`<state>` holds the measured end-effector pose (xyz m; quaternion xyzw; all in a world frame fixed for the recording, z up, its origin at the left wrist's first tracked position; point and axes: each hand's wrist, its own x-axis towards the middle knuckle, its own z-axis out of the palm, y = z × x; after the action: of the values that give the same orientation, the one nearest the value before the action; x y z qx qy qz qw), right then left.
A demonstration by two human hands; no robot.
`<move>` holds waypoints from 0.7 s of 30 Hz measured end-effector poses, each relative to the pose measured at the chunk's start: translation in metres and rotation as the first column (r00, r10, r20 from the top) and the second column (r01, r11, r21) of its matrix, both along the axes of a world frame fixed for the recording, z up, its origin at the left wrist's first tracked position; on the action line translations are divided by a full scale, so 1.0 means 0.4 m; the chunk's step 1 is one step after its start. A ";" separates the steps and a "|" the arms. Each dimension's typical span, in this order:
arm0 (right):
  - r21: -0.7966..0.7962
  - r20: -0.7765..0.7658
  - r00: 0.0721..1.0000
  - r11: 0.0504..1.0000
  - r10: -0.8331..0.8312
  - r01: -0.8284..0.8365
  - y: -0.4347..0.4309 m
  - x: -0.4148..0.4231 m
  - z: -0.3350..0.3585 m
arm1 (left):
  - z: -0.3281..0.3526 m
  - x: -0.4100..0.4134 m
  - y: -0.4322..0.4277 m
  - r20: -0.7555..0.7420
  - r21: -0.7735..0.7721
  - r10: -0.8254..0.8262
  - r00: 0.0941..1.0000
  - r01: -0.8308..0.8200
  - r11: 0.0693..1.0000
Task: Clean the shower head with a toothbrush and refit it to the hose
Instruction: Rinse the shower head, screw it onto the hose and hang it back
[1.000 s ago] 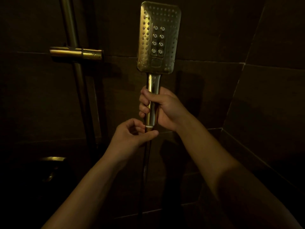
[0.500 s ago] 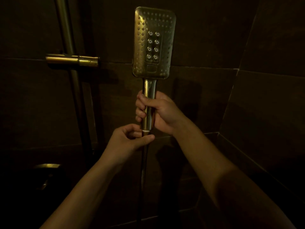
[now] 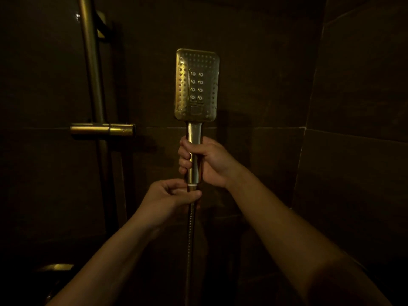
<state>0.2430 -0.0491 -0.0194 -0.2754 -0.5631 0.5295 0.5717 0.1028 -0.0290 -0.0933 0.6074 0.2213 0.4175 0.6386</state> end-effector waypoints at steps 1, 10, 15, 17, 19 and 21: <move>0.008 0.011 1.000 1.000 0.000 0.000 0.005 0.002 0.014 | 0.016 0.004 0.000 0.014 0.000 0.024 1.000 -0.024 1.000; 0.073 -0.009 1.000 0.997 0.010 -0.010 0.016 0.029 0.150 | 0.150 0.012 0.023 0.037 0.060 -0.178 0.983 0.175 0.983; 0.102 0.016 0.999 0.994 0.041 -0.043 0.006 0.026 0.189 | 0.202 -0.010 0.036 -0.071 0.106 -0.240 0.968 0.246 0.963; 0.116 0.032 0.999 0.993 0.035 -0.039 0.005 0.025 0.203 | 0.215 -0.006 0.033 -0.077 0.160 -0.151 0.986 0.161 0.974; 0.119 0.042 0.999 0.992 0.030 -0.035 0.008 0.020 0.216 | 0.228 -0.001 0.028 -0.066 0.183 -0.072 0.995 0.083 0.980; 0.117 0.051 0.998 0.993 0.025 -0.030 0.010 0.015 0.228 | 0.243 0.001 0.025 -0.066 0.203 0.020 0.998 -0.006 0.979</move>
<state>0.2488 -0.0452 0.0718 -0.2463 -0.6110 0.4962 0.5655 0.1033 -0.0191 0.0040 0.6816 0.2030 0.4212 0.5629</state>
